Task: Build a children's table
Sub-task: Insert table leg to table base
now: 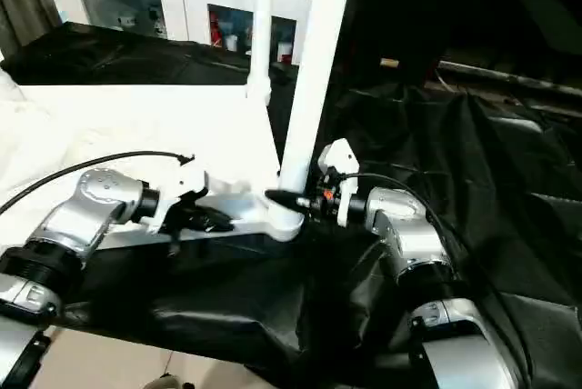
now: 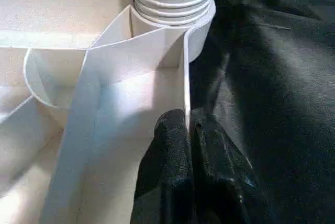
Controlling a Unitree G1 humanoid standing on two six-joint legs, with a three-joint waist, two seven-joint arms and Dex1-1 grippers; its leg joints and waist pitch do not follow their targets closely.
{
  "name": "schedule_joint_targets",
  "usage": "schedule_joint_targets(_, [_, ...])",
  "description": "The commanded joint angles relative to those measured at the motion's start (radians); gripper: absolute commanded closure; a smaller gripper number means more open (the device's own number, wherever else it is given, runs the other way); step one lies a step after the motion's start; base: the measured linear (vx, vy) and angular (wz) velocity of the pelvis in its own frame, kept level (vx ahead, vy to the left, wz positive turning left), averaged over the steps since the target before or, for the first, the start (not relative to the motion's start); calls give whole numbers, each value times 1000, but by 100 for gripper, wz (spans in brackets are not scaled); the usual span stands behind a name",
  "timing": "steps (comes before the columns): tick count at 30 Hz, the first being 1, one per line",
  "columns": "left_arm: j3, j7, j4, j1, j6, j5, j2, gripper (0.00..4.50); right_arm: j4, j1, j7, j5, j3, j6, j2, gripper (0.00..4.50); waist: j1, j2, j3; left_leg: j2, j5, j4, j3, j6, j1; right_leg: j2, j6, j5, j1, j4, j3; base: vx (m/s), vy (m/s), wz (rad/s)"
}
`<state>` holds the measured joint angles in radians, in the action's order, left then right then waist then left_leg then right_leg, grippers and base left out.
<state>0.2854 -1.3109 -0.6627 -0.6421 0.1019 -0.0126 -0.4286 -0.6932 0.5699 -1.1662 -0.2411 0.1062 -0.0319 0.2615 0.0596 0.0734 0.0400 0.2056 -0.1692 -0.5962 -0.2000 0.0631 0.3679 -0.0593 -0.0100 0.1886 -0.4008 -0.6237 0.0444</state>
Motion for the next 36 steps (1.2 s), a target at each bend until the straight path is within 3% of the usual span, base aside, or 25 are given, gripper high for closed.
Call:
schedule_joint_targets(1, [21, -31, 24, -10, -14, 22, 15, 450, -101, -40, -54, 67, 89, -50, -2, 261, -1, -14, -46, 36, -343, 79, 24, 15, -23, -80, -198, 340, 26, 92, -44, 0, 0, 0])
schedule_joint_targets(8, [3, 12, 2, -27, -3, 9, 29, 450, -121, -34, -59, 74, 78, -41, 0, 261, -2, -11, -46, 37, -360, 80, 25, 21, -24, -80, -194, 354, 24, 94, -44, 0, 0, 0])
schedule_joint_targets(11, [-12, 68, -22, -44, 15, -1, 43, 450, -132, -35, -4, 73, 58, -34, -12, 261, -2, -12, -43, 36, -386, 81, 26, 25, -28, -80, -184, 400, 19, 100, -43, 0, 0, 0])
schedule_joint_targets(12, [-16, 83, -27, -47, 20, -2, 48, 450, -137, -35, 22, 74, 51, -31, -18, 261, -3, -8, -40, 36, -411, 81, 28, 28, -30, -81, -176, 442, 16, 104, -42, 0, 0, 0])
schedule_joint_targets(14, [-41, 184, -66, -84, 63, -11, 77, 450, -216, -7, 266, 117, 13, 14, -50, 261, -6, -6, -36, 35, -438, 81, 31, 37, -32, -85, -152, 528, 11, 112, -41, 0, 0, 0])
schedule_joint_targets(15, [-48, 213, -80, -96, 73, -13, 86, 450, -233, 1, 333, 120, -2, 17, -61, 261, -8, -10, -34, 34, -453, 80, 31, 48, -37, -86, -144, 561, 2, 115, -41, 0, 0, 0])
schedule_joint_targets(16, [-54, 239, -94, -108, 82, -16, 94, 450, -247, 8, 395, 122, -17, 17, -71, 261, -16, -10, -28, 28, -507, 75, 38, 61, -50, -84, -113, 662, -8, 129, -28, -76, 3, -6])
schedule_joint_targets(17, [-64, 285, -119, -128, 94, -21, 108, 450, -268, 19, 480, 113, -44, 12, -90, 261, -21, -10, -29, 26, -529, 74, 43, 66, -51, -85, -92, 705, -6, 135, -20, -70, 26, -17])
schedule_joint_targets(18, [-77, 358, -160, -160, 113, -27, 130, 450, -293, 36, 584, 101, -75, 3, -117, 261, -29, -12, -33, 27, -540, 81, 54, 70, -42, -90, -70, 716, 11, 139, -7, -70, 26, -17])
schedule_joint_targets(19, [-86, 418, -194, -187, 128, -32, 149, 450, -313, 51, 656, 96, -90, -3, -140, 261, -33, -24, -36, 34, -552, 92, 61, 76, -38, -90, -82, 648, 19, 136, 0, -37, 55, -20])
schedule_joint_targets(20, [-92, 455, -215, -203, 138, -35, 161, 450, -325, 60, 701, 94, -99, -7, -154, 261, -40, -28, -38, 37, -581, 100, 68, 85, -35, -89, -101, 580, 26, 133, 6, -30, 55, -15])
schedule_joint_targets(21, [-95, 483, -234, -217, 144, -38, 171, 450, -338, 71, 735, 89, -106, -12, -169, 261, -45, -27, -36, 36, -596, 101, 68, 84, -33, -87, -105, 563, 24, 137, 9, -30, 55, -15])
schedule_joint_targets(22, [-94, 509, -249, -229, 151, -43, 183, 450, -353, 84, 772, 85, -112, -19, -184, 261, -47, -29, -36, 36, -618, 101, 68, 83, -41, -91, -121, 532, 23, 140, 12, 0, 0, 0])
schedule_joint_targets(23, [-93, 524, -257, -236, 156, -47, 189, 450, -363, 92, 794, 83, -116, -24, -194, 261, -50, -28, -33, 33, -626, 99, 65, 75, -37, -90, -119, 533, 23, 146, 19, 0, 0, 0])
schedule_joint_targets(25, [-83, 580, -284, -259, 178, -63, 225, 450, -409, 133, 889, 68, -132, -49, -242, 261, -53, -28, -29, 30, -665, 95, 67, 72, -51, -97, -94, 600, 15, 159, 35, 0, 0, 0])
schedule_joint_targets(27, [-81, 611, -296, -268, 186, -70, 246, 450, -434, 155, 928, 65, -140, -50, -265, 261, -61, -32, -22, 30, -719, 86, 68, 70, -76, -93, -67, 643, 2, 184, 63, 0, 0, 0])
schedule_joint_targets(28, [-79, 652, -313, -279, 195, -77, 275, 450, -466, 184, 981, 69, -153, -48, -296, 262, -68, -29, -20, 35, -757, 95, 68, 59, -73, -83, -45, 613, 20, 188, 90, 0, 0, 0])
schedule_joint_targets(29, [-78, 671, -320, -283, 199, -80, 289, 450, -478, 195, 1000, 65, -162, -53, -310, 262, -60, -47, -15, 59, -822, 139, 69, 71, -45, -77, -61, 519, 57, 134, 93, 0, 0, 0])
schedule_joint_targets(30, [-74, 685, -330, -287, 201, -82, 299, 450, -489, 205, 1015, 65, -168, -62, -321, 262, -46, -59, -14, 83, -869, 192, 55, 83, -6, -58, -93, 378, 98, 28, 83, 0, 0, 0])
schedule_joint_targets(31, [-71, 689, -334, -287, 203, -83, 306, 450, -497, 212, 1021, 68, -168, -70, -330, 262, 11, -43, -17, 91, -895, 246, 7, 64, 33, -35, -74, 197, 116, -78, 58, -39, -39, 19])
schedule_joint_targets(32, [-69, 687, -336, -284, 206, -80, 313, 450, -507, 220, 1018, 77, -160, -83, -338, 262, 5, 12, -29, 38, -726, 154, -21, 67, -79, -68, -57, 451, -2, 24, -9, 81, -143, 21])
schedule_joint_targets(33, [-69, 687, -336, -283, 208, -79, 315, 450, -510, 222, 1015, 81, -156, -87, -340, 262, 0, 46, -29, 7, -591, 24, 4, 51, -121, -122, -44, 744, -67, 134, -14, 81, -143, 21])
schedule_joint_targets(34, [-69, 687, -335, -283, 208, -79, 316, 450, -510, 223, 1014, 82, -156, -87, -340, 262, 16, 36, -23, 6, -287, -37, 31, -2, -55, -208, 2, 1043, -8, 194, -69, 131, -90, -27])
schedule_joint_targets(35, [-67, 686, -338, -282, 208, -81, 316, 450, -519, 230, 1013, 88, -153, -90, -342, 262, 33, 20, -40, 26, -135, 39, 64, 22, 29, -179, -12, 819, 83, 127, -46, 103, 14, -40])
schedule_joint_targets(36, [-65, 676, -338, -279, 201, -81, 313, 450, -526, 237, 1000, 97, -145, -93, -342, 262, 21, 6, -51, 42, -140, 87, 61, 56, 3, -100, -45, 440, 50, 80, -6, 103, 14, -40])
